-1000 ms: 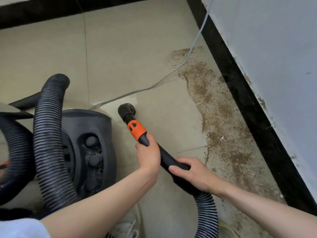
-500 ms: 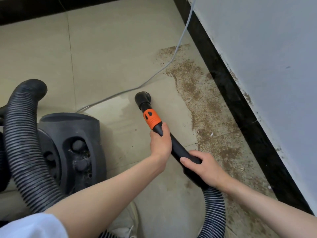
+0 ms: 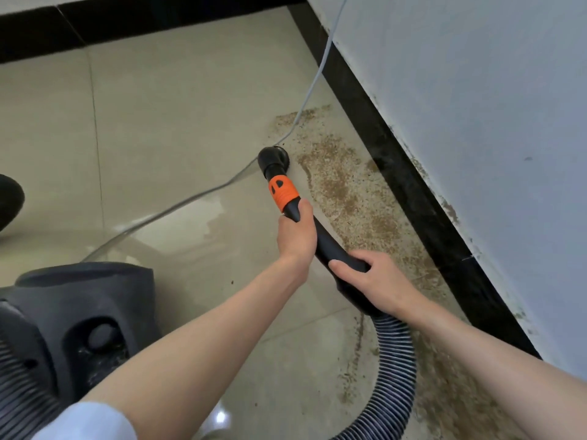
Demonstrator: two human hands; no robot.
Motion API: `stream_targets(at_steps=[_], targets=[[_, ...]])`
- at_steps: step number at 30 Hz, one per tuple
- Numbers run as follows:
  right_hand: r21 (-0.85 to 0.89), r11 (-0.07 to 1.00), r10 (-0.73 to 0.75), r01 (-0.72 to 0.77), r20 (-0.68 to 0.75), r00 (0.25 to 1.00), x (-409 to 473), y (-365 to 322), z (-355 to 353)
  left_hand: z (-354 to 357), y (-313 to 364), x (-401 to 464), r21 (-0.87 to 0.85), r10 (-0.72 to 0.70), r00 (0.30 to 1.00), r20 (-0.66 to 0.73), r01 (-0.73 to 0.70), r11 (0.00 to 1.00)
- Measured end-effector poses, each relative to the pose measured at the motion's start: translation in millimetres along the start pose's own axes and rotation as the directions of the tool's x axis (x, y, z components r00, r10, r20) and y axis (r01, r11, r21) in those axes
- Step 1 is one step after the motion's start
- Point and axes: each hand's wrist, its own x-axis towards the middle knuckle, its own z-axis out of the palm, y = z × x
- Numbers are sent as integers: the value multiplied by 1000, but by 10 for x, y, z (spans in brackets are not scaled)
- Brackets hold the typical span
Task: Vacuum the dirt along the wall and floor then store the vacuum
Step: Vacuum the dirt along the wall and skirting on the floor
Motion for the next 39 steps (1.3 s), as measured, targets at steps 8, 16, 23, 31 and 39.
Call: stream_targets(at_steps=[8,16,23,31,39], targets=[[-129,990,-52,59,62,997,693,-357,48,-171,293,608,-105,10,998,-64,-17,994],[-115,992,-40,47,65,997,1027,-381,-102,-40,468,933,-164,13,1000,15,-10,986],[-91,995,-27,26,-8,1000,1103,-277,-344,311,588,994,-155,29,995,101,-13,988],[-145,989,6,-28,-148,989,1204,-197,-642,772,846,1042,-72,1,973,230,16,997],[-142,989,10,-46,-243,970,1282,-186,-581,915,968,1147,14,14,965,261,-18,1000]])
